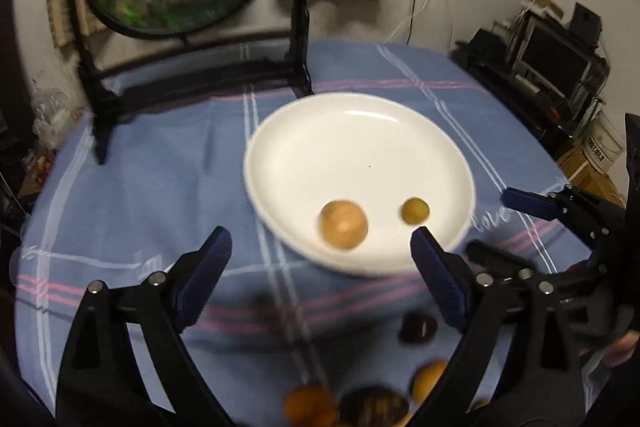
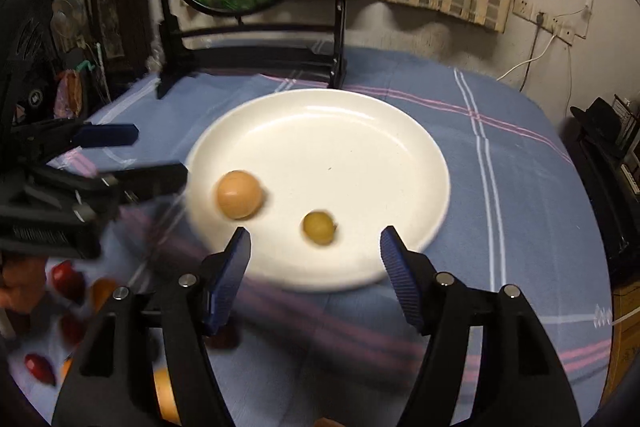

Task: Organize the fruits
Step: 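Return both tools to the fruit cluster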

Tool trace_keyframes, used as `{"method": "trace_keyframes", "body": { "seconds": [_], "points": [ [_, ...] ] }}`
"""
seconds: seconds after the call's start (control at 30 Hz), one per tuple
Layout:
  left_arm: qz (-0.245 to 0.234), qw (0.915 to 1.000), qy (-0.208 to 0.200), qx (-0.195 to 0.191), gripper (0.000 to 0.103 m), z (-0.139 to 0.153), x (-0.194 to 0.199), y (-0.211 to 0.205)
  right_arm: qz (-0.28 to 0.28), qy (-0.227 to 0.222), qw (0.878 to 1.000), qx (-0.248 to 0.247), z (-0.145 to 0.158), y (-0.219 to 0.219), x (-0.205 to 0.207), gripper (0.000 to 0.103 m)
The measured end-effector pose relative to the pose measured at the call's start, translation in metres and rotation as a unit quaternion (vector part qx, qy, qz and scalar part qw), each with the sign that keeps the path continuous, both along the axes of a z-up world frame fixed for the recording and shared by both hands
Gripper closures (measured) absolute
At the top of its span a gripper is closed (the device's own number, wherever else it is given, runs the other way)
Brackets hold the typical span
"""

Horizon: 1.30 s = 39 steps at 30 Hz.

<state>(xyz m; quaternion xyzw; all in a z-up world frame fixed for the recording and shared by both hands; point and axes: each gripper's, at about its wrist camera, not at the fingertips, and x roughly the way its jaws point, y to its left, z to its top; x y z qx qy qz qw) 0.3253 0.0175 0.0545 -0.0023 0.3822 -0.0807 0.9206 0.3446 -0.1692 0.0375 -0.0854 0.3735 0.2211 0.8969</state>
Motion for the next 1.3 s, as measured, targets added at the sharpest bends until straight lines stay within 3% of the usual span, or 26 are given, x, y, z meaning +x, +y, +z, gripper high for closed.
{"method": "trace_keyframes", "body": {
  "seconds": [0.13,0.33,0.53,0.73,0.9,1.03,1.13,1.3],
  "points": [
    [-0.003,0.9999,-0.015,0.004,0.003,0.008,-0.06,0.014,0.011,-0.025,1.0,0.004,0.012,-0.015,-0.059,0.035],
    [-0.014,0.9986,-0.048,0.016,0.003,-0.009,-0.16,0.03,0.024,-0.061,0.998,0.0,0.012,-0.035,-0.16,0.035],
    [-0.031,0.9982,-0.042,-0.032,0.003,-0.039,-0.24,0.022,0.02,-0.111,0.993,-0.026,-0.003,-0.045,-0.236,0.035],
    [-0.114,0.9919,-0.054,-0.005,0.003,-0.061,-0.283,-0.039,-0.007,-0.063,0.998,-0.009,-0.032,-0.059,-0.243,0.035],
    [-0.166,0.9846,-0.054,0.009,0.004,-0.072,-0.291,-0.082,-0.001,-0.045,0.998,-0.037,-0.051,-0.052,-0.242,0.035],
    [-0.187,0.9813,-0.044,0.0,0.018,-0.075,-0.285,-0.099,0.009,-0.035,0.999,-0.032,-0.056,-0.052,-0.24,0.036],
    [-0.192,0.9808,-0.036,-0.006,0.032,-0.078,-0.278,-0.1,0.009,-0.02,0.999,-0.025,-0.058,-0.054,-0.236,0.043],
    [-0.202,0.9787,-0.02,-0.028,0.034,-0.08,-0.276,-0.095,0.029,-0.003,1.0,0.006,-0.059,-0.059,-0.235,0.043]
  ]
}}
